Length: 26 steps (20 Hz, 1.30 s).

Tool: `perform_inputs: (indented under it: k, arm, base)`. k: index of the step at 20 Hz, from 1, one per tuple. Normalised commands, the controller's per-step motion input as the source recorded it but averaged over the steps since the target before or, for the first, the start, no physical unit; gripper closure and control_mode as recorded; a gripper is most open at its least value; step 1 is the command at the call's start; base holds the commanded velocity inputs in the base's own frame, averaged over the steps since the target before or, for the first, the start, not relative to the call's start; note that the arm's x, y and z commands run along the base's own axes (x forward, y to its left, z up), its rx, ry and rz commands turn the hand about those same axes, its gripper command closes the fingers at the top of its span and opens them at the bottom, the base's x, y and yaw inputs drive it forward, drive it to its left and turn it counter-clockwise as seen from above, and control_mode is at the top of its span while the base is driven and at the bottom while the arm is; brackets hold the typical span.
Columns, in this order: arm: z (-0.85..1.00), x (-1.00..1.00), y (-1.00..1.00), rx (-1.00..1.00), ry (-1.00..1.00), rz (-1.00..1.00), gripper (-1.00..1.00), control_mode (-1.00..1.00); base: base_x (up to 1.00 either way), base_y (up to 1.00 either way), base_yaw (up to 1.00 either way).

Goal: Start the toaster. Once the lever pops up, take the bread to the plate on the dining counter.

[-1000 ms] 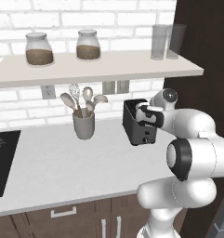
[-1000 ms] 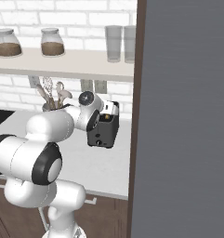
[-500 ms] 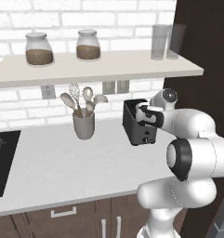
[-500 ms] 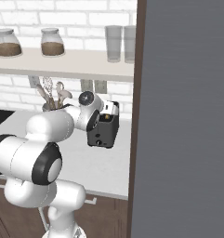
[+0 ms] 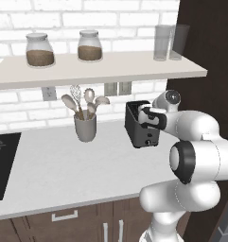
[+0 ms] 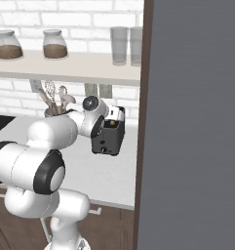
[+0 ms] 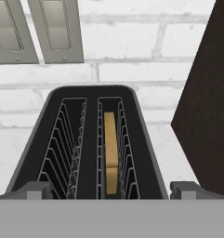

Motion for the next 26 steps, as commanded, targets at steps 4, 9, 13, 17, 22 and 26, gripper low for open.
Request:
perform_inputs:
  k: [4, 9, 13, 17, 22, 26]
  arm:
    - [0.00, 0.00, 0.00, 0.00, 0.00, 0.00, -1.00, -1.00]
    - [0.00, 0.00, 0.00, 0.00, 0.00, 0.00, -1.00, -1.00]
    - [0.00, 0.00, 0.00, 0.00, 0.00, 0.00, -1.00, -1.00]
    - [0.00, 0.00, 0.00, 0.00, 0.00, 0.00, -1.00, -1.00]
    - [0.00, 0.00, 0.00, 0.00, 0.00, 0.00, -1.00, -1.00]
    - [0.00, 0.00, 0.00, 0.00, 0.00, 0.00, -1.00, -1.00]
  base:
    - [0.00, 0.00, 0.00]
    - [0.00, 0.00, 0.00]
    - [0.00, 0.00, 0.00]
    - [0.00, 0.00, 0.00]
    - [0.00, 0.00, 0.00]
    - [0.00, 0.00, 0.00]
